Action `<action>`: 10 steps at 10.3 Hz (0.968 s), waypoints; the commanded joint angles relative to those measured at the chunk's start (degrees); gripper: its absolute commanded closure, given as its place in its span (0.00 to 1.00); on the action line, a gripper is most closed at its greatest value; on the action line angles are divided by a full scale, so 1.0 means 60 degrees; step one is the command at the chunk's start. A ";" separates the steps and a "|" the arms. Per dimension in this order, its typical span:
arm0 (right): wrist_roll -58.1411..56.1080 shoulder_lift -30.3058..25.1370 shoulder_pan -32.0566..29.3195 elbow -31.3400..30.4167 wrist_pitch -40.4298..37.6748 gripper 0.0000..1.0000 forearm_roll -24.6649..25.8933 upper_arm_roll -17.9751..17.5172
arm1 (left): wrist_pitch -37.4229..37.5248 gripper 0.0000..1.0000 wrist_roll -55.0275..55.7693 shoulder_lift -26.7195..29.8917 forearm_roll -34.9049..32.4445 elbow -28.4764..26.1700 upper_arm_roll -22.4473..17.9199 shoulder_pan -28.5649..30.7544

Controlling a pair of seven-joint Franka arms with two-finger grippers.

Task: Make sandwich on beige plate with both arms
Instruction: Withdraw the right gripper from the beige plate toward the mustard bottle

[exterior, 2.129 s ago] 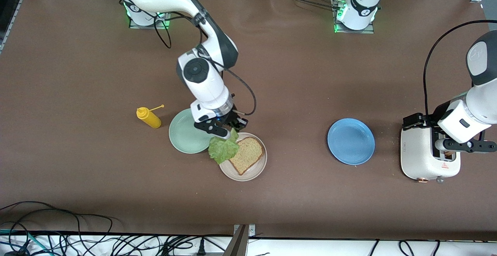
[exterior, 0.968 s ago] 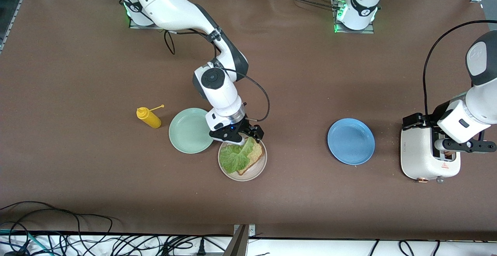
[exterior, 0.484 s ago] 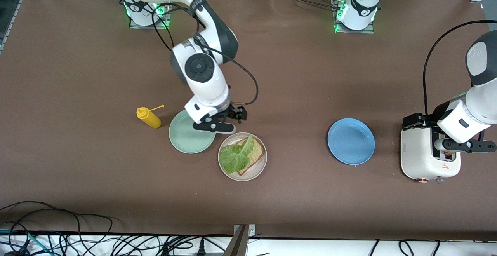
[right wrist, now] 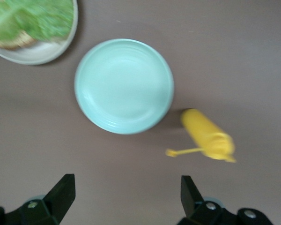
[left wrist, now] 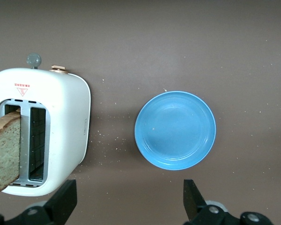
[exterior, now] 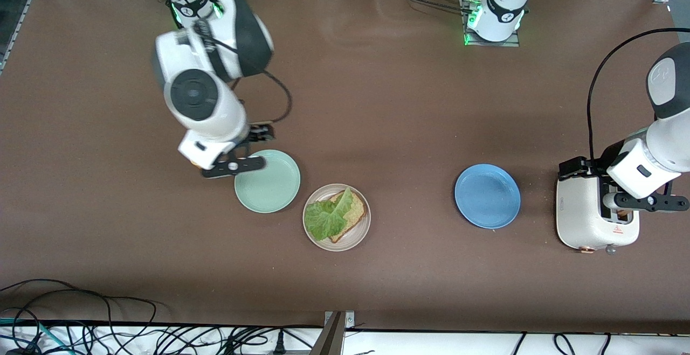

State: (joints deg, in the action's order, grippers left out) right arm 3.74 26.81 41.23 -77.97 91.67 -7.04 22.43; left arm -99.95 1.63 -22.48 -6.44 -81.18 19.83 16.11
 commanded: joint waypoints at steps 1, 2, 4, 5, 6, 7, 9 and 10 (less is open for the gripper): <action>-0.2547 -0.0907 0.0071 -0.1343 -0.0045 0.00 -0.0043 0.1091 | 0.0018 0.00 -0.0243 0.0041 0.0063 -0.0019 0.0035 0.0054; -0.3572 -0.0967 0.0071 -0.1593 -0.0016 0.00 -0.0058 0.1502 | 0.0018 0.00 -0.0243 0.0041 0.0063 -0.0019 0.0035 0.0068; -0.6017 -0.0982 0.0028 -0.2382 0.0713 0.00 -0.0334 0.2585 | 0.0003 0.00 -0.0243 0.0026 0.0063 -0.0019 0.0035 0.0068; -0.7044 -0.0953 -0.0161 -0.2705 0.1022 0.00 -0.0742 0.2909 | 0.0003 0.00 -0.0243 0.0026 0.0063 -0.0034 0.0035 0.0068; -0.7750 -0.0866 -0.0613 -0.2912 0.1068 0.00 -0.1268 0.2941 | 0.0003 0.00 -0.0243 0.0026 0.0063 -0.0034 0.0035 0.0083; -0.8686 -0.0734 -0.1110 -0.3175 0.1344 0.00 -0.1767 0.2941 | 0.0003 0.00 -0.0257 0.0026 0.0063 -0.0034 0.0035 0.0083; -1.0824 -0.0544 -0.1815 -0.3615 0.1669 0.00 -0.3112 0.2941 | 0.0003 0.00 -0.0258 0.0026 0.0063 -0.0019 0.0035 0.0083; -1.1791 -0.0470 -0.2108 -0.3747 0.1655 0.00 -0.3728 0.2941 | 0.0003 0.00 -0.0243 0.0026 0.0063 -0.0034 0.0035 0.0083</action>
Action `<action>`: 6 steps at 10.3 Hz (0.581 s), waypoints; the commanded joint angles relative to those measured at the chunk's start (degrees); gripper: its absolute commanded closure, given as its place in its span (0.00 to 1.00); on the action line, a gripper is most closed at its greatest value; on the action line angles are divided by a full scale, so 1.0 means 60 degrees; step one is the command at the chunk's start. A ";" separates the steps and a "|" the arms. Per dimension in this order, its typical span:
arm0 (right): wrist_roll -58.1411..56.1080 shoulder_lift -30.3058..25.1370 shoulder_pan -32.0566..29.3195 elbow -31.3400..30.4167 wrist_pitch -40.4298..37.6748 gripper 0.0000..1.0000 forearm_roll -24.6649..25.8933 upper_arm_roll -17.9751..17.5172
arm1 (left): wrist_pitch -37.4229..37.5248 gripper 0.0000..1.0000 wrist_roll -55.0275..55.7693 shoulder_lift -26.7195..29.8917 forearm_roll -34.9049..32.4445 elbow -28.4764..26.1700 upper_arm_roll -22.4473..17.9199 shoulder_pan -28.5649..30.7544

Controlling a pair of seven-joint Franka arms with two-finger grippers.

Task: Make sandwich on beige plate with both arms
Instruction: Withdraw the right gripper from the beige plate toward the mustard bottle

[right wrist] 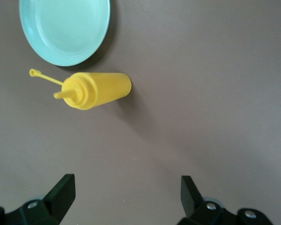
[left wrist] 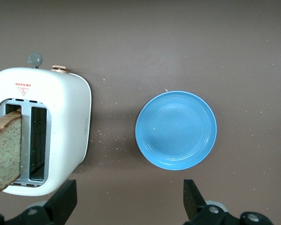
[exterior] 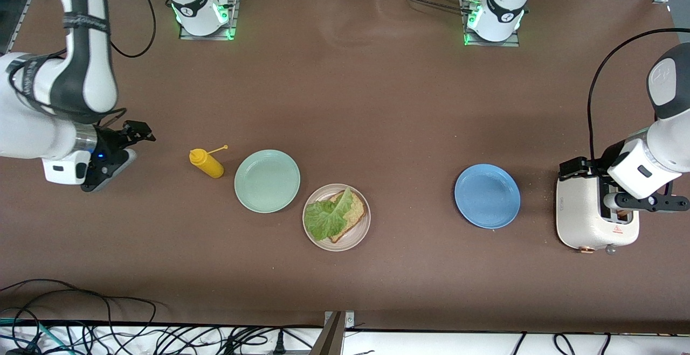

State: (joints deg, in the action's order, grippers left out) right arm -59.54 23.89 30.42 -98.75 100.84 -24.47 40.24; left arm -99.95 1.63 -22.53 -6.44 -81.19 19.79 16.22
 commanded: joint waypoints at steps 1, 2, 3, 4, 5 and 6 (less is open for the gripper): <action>-0.2240 0.0149 -0.0526 -0.0314 -0.0046 0.00 -0.1336 -0.0041 | 0.0003 0.00 -0.0257 0.0035 0.0063 -0.0032 0.0041 0.0065; -0.3149 0.0309 -0.0949 -0.0314 -0.0802 0.00 -0.1777 -0.0056 | 0.0003 0.00 -0.0257 0.0035 0.0063 -0.0032 0.0041 0.0065; -0.3840 0.0529 -0.1200 -0.0300 -0.1317 0.00 -0.2492 -0.0056 | 0.0003 0.00 -0.0242 0.0035 0.0063 -0.0032 0.0041 0.0065; -0.4804 0.0589 -0.1492 -0.0314 -0.1439 0.00 -0.2847 -0.0070 | 0.0003 0.00 -0.0257 0.0049 0.0063 -0.0032 0.0027 0.0065; -0.6003 0.0865 -0.1655 -0.0314 -0.1469 0.00 -0.3416 -0.0070 | 0.0003 0.00 -0.0286 0.0049 0.0019 -0.0018 0.0027 0.0094; -0.6986 0.1201 -0.1889 -0.0271 -0.1672 0.00 -0.3944 -0.0085 | 0.0003 0.00 -0.0561 0.0049 -0.0112 0.0011 -0.0002 0.0182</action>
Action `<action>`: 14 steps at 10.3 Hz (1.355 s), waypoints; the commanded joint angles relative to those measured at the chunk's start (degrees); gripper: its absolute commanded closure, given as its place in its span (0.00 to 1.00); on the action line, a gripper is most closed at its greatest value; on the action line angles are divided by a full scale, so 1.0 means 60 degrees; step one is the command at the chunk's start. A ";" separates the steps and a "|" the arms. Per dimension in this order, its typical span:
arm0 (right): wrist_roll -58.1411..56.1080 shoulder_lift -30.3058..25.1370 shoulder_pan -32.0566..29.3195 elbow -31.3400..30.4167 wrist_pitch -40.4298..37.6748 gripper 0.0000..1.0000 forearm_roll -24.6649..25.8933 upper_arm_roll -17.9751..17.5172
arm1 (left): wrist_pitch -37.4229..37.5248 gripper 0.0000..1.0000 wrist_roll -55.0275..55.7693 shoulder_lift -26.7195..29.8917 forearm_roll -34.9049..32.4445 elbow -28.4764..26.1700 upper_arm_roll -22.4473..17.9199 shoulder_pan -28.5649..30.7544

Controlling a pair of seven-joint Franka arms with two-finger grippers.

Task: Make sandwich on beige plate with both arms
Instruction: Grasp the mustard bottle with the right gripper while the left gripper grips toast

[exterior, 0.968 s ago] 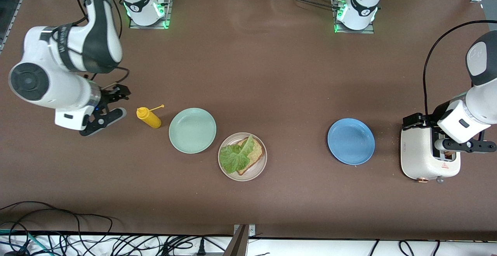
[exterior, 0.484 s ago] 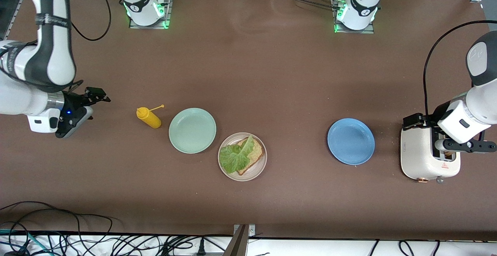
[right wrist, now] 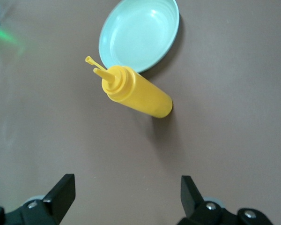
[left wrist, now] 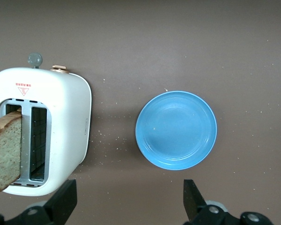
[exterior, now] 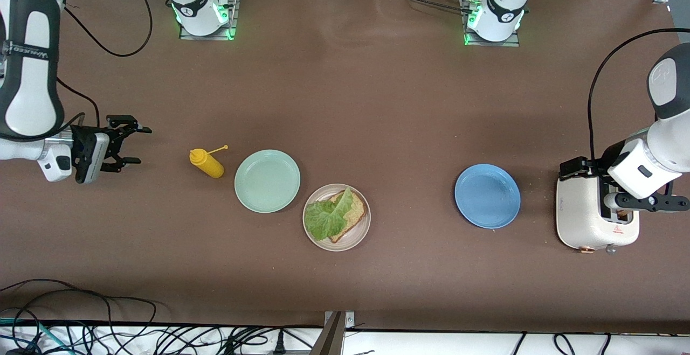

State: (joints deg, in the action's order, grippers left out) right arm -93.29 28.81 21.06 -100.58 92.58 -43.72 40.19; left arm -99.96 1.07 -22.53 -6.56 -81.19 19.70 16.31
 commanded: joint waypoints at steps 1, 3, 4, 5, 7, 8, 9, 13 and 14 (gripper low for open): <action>-0.2140 0.0645 -0.0491 0.0020 -0.0458 0.00 -0.1219 -0.0077 | 0.0004 0.00 -0.0806 0.0049 -0.0268 0.0026 0.0013 0.0327; -0.4524 0.1041 -0.0698 0.0005 -0.0721 0.00 -0.2405 -0.0077 | -0.0010 0.00 -0.1740 0.0035 -0.0299 0.0041 -0.0002 0.0824; -0.5028 0.1333 -0.0814 0.0020 -0.1144 0.00 -0.2831 -0.0077 | -0.0011 0.00 -0.2544 0.0035 -0.0284 0.0041 -0.0002 0.1117; -0.5439 0.1655 -0.0830 0.0005 -0.1351 0.00 -0.3227 -0.0092 | -0.0025 0.00 -0.3103 -0.0067 -0.0270 0.0041 -0.0002 0.1395; -0.6640 0.2213 -0.0932 0.0005 -0.1819 0.00 -0.4135 -0.0092 | -0.0301 0.00 -0.3561 -0.0345 -0.0415 0.0041 -0.0002 0.1865; -0.6862 0.2418 -0.0947 0.0005 -0.2025 0.00 -0.4328 -0.0092 | -0.0550 0.00 -0.3563 -0.0564 -0.0706 0.0041 -0.0002 0.2012; -0.7285 0.2580 -0.0947 0.0005 -0.2172 0.00 -0.4678 -0.0135 | -0.0712 0.00 -0.3563 -0.0740 -0.0825 0.0055 -0.0002 0.2028; -0.7714 0.3341 -0.1531 0.0107 -0.2716 0.00 -0.5721 -0.1201 | -0.1518 0.00 -0.3548 -0.1282 -0.1496 0.0041 -0.0148 0.2160; -0.7961 0.3531 -0.1736 0.0122 -0.2701 0.00 -0.6098 -0.1669 | -0.1534 0.00 -0.3548 -0.1371 -0.1761 0.0041 -0.0148 0.2160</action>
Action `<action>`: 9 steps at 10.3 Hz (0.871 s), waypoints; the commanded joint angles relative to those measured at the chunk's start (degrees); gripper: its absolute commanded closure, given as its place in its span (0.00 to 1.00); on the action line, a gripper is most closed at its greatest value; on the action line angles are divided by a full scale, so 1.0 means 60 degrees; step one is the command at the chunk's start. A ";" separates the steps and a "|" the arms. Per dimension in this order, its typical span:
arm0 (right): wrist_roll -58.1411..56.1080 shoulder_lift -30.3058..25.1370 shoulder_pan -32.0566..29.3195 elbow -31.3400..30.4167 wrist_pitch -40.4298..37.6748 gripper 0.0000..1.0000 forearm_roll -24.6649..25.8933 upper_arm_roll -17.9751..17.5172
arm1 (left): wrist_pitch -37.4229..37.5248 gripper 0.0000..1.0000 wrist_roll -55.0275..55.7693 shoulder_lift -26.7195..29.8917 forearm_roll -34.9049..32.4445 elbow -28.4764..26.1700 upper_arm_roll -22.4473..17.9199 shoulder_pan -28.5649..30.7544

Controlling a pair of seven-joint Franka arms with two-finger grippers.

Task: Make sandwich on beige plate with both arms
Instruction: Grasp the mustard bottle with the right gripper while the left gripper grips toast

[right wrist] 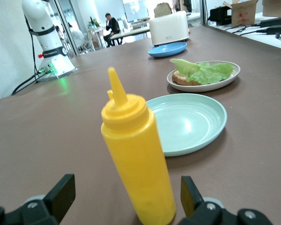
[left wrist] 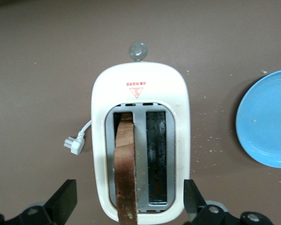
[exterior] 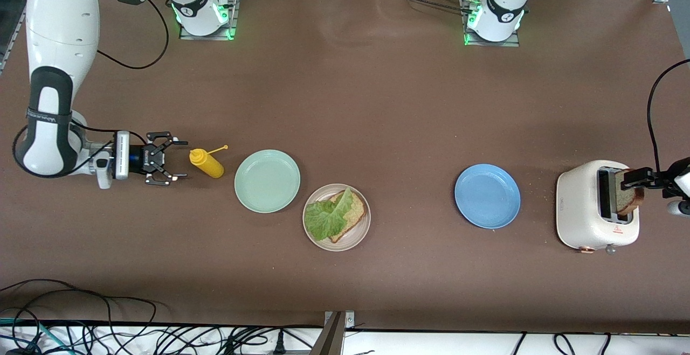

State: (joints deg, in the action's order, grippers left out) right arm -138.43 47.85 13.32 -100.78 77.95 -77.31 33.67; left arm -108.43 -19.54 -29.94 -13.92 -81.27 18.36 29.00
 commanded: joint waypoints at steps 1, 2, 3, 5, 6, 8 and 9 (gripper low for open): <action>-0.0642 0.0491 -0.0461 0.0200 -0.0248 0.00 -0.0808 -0.0761 | -0.0122 0.02 -0.0098 -0.0152 -0.0566 0.0054 0.0075 0.0044; -0.0673 0.0521 -0.0447 0.0244 -0.0233 0.00 -0.0884 -0.0792 | -0.0122 0.05 -0.0025 -0.0224 -0.0581 0.0054 0.0075 0.0044; -0.0673 0.0521 -0.0418 0.0245 -0.0262 0.00 -0.0884 -0.0807 | -0.0122 0.05 -0.0010 -0.0298 -0.0581 0.0054 0.0075 0.0030; -0.0687 0.0521 -0.0461 0.0245 -0.0291 0.08 -0.0870 -0.1055 | -0.0122 0.06 0.0005 -0.0415 -0.0668 0.0039 0.0075 0.0029; -0.0688 0.0521 -0.0461 0.0245 -0.0320 0.53 -0.0797 -0.1056 | -0.0122 0.11 0.0005 -0.0561 -0.0669 0.0039 0.0075 0.0044; -0.0483 0.0507 -0.0491 0.0245 -0.0350 1.00 -0.0767 -0.1042 | -0.0108 0.35 0.0019 -0.0518 -0.0669 0.0039 0.0060 0.0059; -0.0468 0.0492 -0.0476 0.0245 -0.0321 1.00 -0.0782 -0.1041 | -0.0093 0.53 0.0019 -0.0518 -0.0669 0.0039 0.0060 0.0059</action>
State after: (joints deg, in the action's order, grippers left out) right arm -141.53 50.60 11.42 -100.14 77.21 -81.81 27.93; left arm -108.87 -19.51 -33.11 -15.58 -81.28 18.26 29.01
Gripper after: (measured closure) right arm 0.463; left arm 0.286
